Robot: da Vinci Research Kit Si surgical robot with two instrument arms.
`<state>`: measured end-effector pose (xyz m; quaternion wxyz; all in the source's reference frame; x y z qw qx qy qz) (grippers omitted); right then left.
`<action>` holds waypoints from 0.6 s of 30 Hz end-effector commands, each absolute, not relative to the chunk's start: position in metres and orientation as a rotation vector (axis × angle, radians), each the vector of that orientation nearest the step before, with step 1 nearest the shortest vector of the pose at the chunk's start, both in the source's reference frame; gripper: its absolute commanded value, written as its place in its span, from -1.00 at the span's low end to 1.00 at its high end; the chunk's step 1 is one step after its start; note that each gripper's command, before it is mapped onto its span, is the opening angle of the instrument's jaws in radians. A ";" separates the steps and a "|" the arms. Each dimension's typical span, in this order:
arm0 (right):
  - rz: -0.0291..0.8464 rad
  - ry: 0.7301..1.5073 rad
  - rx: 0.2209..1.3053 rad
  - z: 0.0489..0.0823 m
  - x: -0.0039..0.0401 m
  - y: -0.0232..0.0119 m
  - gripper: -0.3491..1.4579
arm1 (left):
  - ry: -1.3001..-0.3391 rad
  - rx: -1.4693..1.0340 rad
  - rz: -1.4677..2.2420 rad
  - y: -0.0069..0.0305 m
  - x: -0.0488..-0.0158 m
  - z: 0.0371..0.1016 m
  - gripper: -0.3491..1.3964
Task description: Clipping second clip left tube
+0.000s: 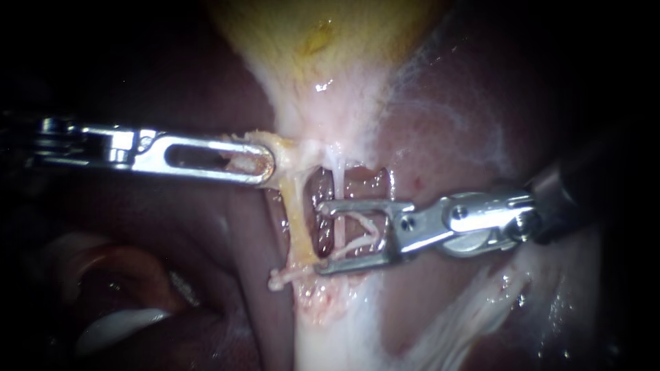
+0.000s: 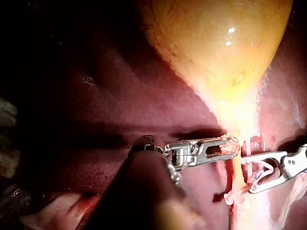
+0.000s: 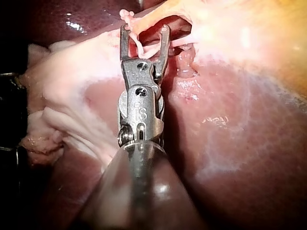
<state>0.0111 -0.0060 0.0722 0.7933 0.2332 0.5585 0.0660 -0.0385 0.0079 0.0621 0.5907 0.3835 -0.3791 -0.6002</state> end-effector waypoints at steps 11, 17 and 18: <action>0.137 1.200 0.546 0.0743 0.0139 -0.0075 -0.11 | -0.883 0.889 -1.392 0.0078 -0.0387 0.0619 -1.00; 0.150 1.229 0.636 0.0740 0.0146 -0.0077 -0.14 | -0.883 0.889 -1.393 0.0078 -0.0387 0.0620 -1.00; 0.158 1.236 0.642 0.0740 0.0148 -0.0077 -0.14 | -0.883 0.889 -1.393 0.0078 -0.0388 0.0620 -1.00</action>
